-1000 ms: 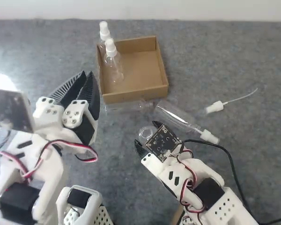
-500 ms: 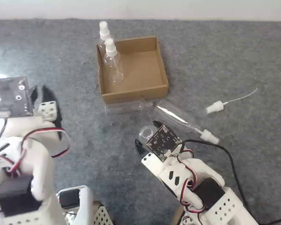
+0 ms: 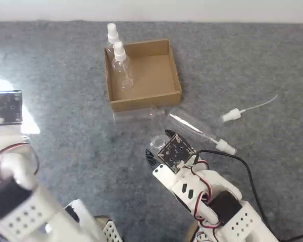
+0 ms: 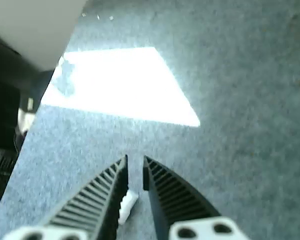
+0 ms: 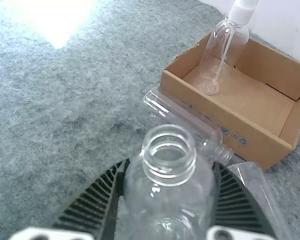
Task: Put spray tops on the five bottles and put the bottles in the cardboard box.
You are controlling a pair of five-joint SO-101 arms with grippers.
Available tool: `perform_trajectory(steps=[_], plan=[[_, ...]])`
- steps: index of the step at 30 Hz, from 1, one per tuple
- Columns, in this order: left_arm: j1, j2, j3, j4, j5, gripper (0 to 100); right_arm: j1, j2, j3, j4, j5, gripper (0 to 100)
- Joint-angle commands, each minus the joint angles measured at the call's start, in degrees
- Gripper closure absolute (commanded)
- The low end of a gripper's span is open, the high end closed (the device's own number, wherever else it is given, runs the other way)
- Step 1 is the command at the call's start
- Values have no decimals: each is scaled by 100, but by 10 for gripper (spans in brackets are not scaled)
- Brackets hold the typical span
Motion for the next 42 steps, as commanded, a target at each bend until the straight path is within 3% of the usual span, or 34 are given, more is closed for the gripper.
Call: perform_trajectory(steps=[1,5,11,15,21,27,34,42], plan=[[-492,1196,-277,220,-712,956,66,-101,-88,-75,53,805],[-967,2409,-945,211,-800,956,66,-101,-88,-75,62,805],[-1547,3631,-1534,492,-1820,953,66,-101,-88,-75,70,805],[-1925,3982,-1736,492,-2514,947,66,-101,-88,-75,79,805],[-2321,4237,-1789,475,-3262,824,66,-101,-88,-75,79,805],[-2549,4642,-1789,396,-4255,819,66,-101,-88,-75,79,805],[-2655,5310,-1789,-677,-4290,819,66,-101,-88,-75,79,805],[-2725,6136,-1798,-923,-4782,819,75,-101,-88,-75,79,805]])
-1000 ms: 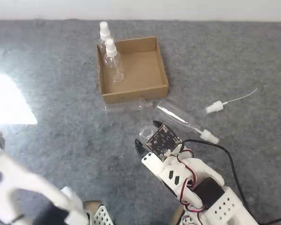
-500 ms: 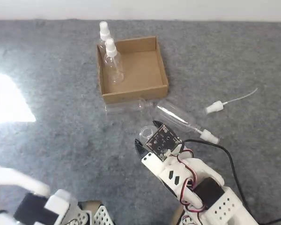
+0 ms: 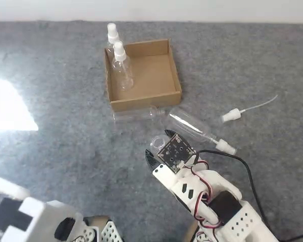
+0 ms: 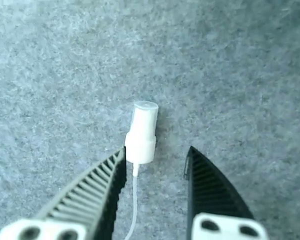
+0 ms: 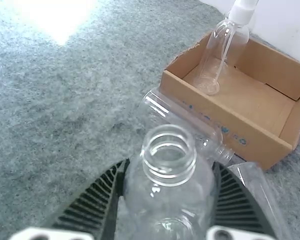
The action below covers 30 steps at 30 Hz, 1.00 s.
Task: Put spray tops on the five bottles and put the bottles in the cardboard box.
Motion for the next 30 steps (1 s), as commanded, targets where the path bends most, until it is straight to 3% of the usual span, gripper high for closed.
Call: perform_trajectory(steps=[1,14,19,25,30], plan=[[-97,185,-295,-176,-273,819,75,-101,-88,-75,79,805],[-158,1380,-295,-1582,-264,819,75,-101,-88,-75,79,805],[-79,1670,-295,-1635,-281,833,75,-101,-26,-101,79,805],[9,1688,-277,-1600,-281,988,75,-101,-26,-101,79,805],[53,1670,-356,-1073,-281,989,75,-101,-26,-101,79,805]])
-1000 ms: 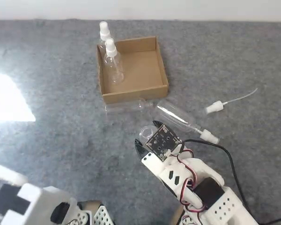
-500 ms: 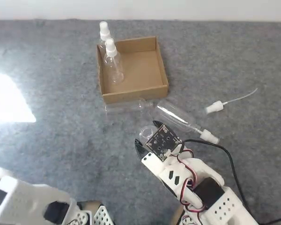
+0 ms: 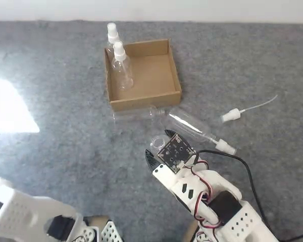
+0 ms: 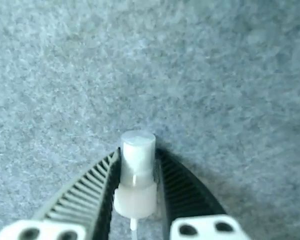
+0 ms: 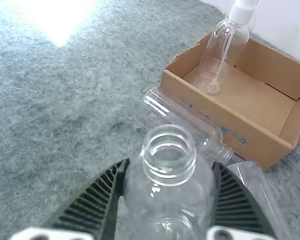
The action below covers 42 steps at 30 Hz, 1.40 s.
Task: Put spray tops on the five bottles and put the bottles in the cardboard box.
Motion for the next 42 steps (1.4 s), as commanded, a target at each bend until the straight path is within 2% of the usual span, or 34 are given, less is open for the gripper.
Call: perform_trajectory(steps=[1,10,13,42], plan=[[79,-26,-356,677,-35,989,75,-101,-26,-101,79,805],[536,-26,-2185,3657,0,989,75,-101,-26,-101,79,805],[721,-26,-2624,4202,26,990,75,-101,-26,-101,79,805],[2866,-18,-5165,4167,3095,990,75,-101,-35,-119,79,805]])
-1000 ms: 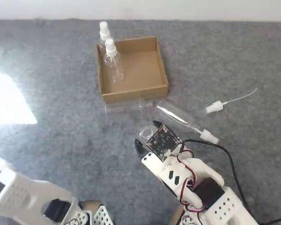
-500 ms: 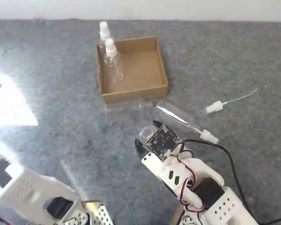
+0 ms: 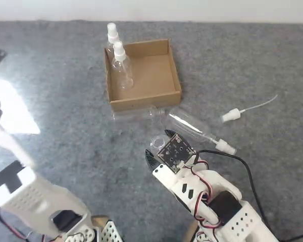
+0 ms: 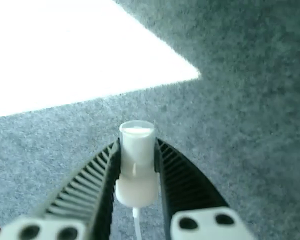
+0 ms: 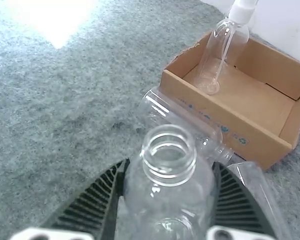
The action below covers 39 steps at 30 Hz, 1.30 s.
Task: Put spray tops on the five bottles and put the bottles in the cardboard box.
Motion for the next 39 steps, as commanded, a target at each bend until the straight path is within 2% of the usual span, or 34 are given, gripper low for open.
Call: perform_trajectory(steps=[1,12,25,39], plan=[[308,-26,-567,176,589,990,75,-101,-35,-119,79,805],[1081,-88,-1095,176,1864,990,75,-101,-44,-127,79,805],[2092,-1679,-171,149,3182,990,75,-101,-53,-127,79,805],[3358,-2822,-101,141,4527,990,75,-101,-70,-127,26,804]])
